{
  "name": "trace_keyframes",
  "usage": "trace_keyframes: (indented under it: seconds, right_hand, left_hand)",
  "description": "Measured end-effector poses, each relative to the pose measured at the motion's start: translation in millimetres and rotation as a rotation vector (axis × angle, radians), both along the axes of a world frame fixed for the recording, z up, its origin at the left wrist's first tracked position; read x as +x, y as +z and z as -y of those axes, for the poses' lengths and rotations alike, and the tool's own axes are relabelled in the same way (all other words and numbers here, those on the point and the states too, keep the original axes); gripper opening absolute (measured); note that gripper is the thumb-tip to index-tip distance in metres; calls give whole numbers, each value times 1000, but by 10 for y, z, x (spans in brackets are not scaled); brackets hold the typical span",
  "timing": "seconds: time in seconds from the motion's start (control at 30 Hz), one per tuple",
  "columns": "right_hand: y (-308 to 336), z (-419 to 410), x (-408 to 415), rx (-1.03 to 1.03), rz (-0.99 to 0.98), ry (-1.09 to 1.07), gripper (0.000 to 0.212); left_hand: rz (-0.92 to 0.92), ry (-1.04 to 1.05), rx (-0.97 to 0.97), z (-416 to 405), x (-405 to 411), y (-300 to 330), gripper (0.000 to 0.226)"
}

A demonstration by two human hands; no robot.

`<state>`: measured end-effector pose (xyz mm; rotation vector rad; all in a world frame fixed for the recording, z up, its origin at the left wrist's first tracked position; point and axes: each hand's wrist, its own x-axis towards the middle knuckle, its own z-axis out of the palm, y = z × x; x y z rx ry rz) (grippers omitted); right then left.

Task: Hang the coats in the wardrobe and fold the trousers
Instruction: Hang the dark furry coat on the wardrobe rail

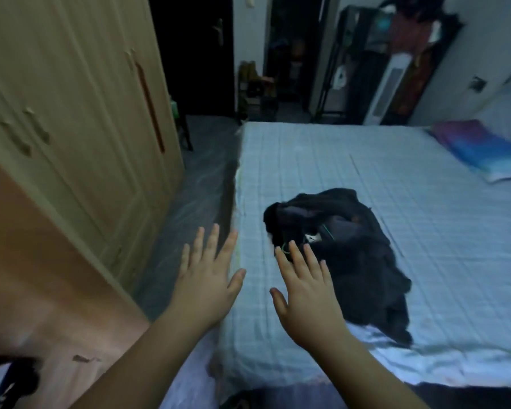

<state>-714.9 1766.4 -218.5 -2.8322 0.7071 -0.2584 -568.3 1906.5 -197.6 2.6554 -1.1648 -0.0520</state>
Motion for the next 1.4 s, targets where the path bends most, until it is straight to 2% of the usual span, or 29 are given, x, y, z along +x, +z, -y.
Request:
trace_keyframes:
  seconds: [0.43, 0.63, 0.83, 1.13, 1.23, 1.3, 1.4]
  right_hand:
    - [-889, 1513, 238, 126, -320, -235, 73]
    - [-1316, 1988, 502, 213, -417, -285, 71]
    - [-1811, 2460, 738, 306, -493, -246, 70]
    - [-2580, 3546, 1339, 361, -427, -62, 64]
    - [-2842, 3792, 1418, 365, -626, 6, 59]
    - [-2978, 3853, 1385, 317, -738, 84, 49]
    - [-3071, 3896, 1328, 408, -697, 121, 42]
  left_hand:
    - [-217, -202, 132, 1738, 743, -1117, 74]
    - [-313, -214, 228, 2140, 927, -1530, 73]
    - [-412, -180, 267, 2388, 860, -1956, 75]
    - [-539, 49, 221, 3082, 761, -2676, 76]
    - [-631, 162, 134, 3368, 671, -2947, 78]
    - [-799, 295, 27, 3535, 575, -3067, 77]
    - [-1063, 511, -74, 3731, 437, -3183, 51]
